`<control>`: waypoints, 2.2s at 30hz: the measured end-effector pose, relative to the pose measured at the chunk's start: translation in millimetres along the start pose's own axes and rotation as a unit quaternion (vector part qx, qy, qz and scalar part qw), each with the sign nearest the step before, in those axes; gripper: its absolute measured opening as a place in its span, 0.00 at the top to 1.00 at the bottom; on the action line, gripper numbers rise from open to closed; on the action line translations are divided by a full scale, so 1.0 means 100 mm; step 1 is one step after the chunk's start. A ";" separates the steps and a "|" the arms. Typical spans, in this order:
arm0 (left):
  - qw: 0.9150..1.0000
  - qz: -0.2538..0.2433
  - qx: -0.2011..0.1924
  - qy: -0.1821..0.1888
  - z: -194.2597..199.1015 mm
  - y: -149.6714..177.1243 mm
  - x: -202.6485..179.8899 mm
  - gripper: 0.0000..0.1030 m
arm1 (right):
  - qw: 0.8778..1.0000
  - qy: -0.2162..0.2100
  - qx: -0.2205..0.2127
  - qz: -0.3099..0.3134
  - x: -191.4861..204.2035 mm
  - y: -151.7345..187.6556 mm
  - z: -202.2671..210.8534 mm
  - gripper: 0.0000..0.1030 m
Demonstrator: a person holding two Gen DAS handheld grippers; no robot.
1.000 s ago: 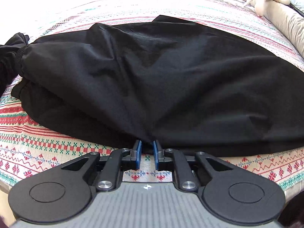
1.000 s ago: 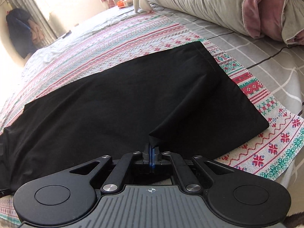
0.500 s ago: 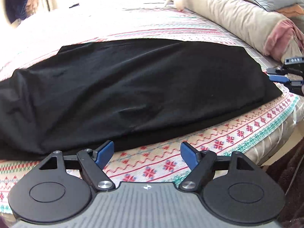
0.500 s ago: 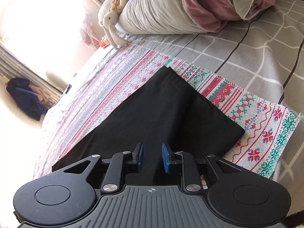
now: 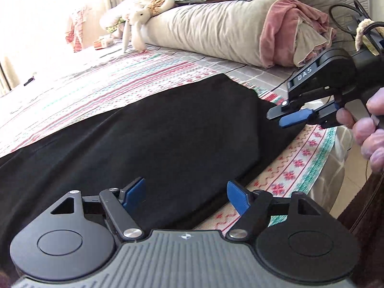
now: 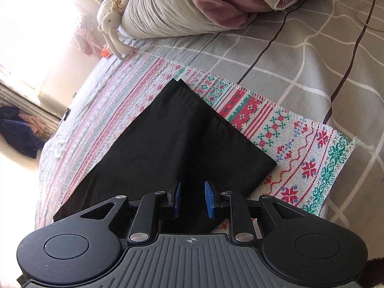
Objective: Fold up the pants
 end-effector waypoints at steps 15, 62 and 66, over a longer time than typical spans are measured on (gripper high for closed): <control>0.992 0.087 0.033 0.088 -0.62 -0.39 -0.28 0.71 | 0.999 0.004 0.022 0.030 0.06 -0.04 -0.12 0.78; 0.986 0.096 -0.002 0.137 -0.70 -0.48 -0.34 0.72 | 0.995 -0.067 -0.047 -0.057 0.09 -0.42 -0.22 0.63; 0.984 0.061 -0.002 0.165 -0.64 -0.35 -0.52 0.72 | 0.994 -0.060 -0.049 -0.080 -0.10 -0.45 -0.17 0.63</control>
Point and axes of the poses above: each gripper's, at about its wrist camera, not at the fingertips, and z roughly against the way its jaws point, x to its left, y to its underside, the point moved 2 cm from there along -z, roughly the way its jaws point, and after that the axes turned 10 degrees about -y, right-handed, at the moved point
